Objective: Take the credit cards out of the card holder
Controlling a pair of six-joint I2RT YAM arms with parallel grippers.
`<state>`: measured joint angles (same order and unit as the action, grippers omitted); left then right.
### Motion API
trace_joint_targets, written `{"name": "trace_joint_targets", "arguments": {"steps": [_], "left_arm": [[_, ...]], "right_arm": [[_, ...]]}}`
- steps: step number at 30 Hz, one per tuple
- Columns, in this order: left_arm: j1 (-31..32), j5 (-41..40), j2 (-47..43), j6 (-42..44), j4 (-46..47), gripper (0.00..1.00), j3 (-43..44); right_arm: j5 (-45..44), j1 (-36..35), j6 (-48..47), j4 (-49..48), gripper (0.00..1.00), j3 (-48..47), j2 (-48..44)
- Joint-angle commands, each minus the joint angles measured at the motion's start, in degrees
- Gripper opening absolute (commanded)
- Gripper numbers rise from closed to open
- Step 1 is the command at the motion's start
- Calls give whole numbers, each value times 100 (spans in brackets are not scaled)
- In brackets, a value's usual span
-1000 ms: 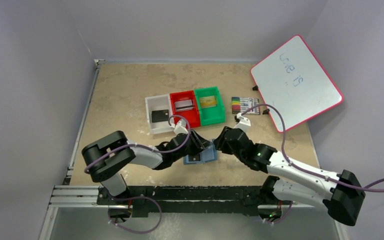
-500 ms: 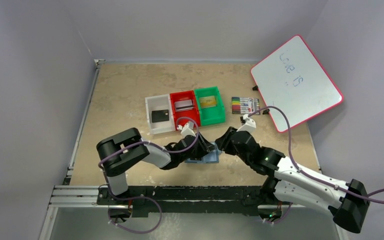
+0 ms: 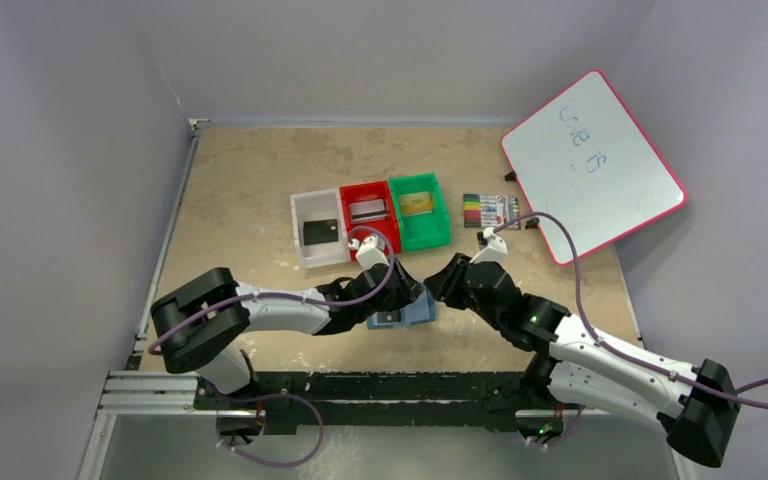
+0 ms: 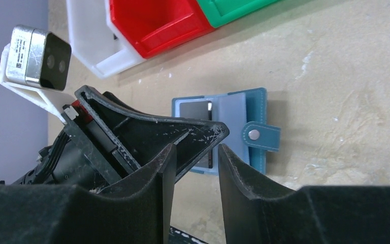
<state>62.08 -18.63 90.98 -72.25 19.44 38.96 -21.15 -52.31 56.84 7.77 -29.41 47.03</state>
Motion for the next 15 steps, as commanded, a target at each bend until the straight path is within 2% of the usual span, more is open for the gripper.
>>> {"name": "trace_joint_targets", "arguments": {"steps": [1, 8, 15], "left_arm": [[49, -518, -400, 359, -618, 35, 254], [56, -1256, -889, 424, -1458, 36, 220], [49, -2180, -1649, 354, -2596, 44, 85]], "right_arm": [[322, 25, -114, -546, 38, 46, -4], [682, 22, -142, -990, 36, 184, 222], [1329, 28, -237, -1723, 35, 224, 989]]}}
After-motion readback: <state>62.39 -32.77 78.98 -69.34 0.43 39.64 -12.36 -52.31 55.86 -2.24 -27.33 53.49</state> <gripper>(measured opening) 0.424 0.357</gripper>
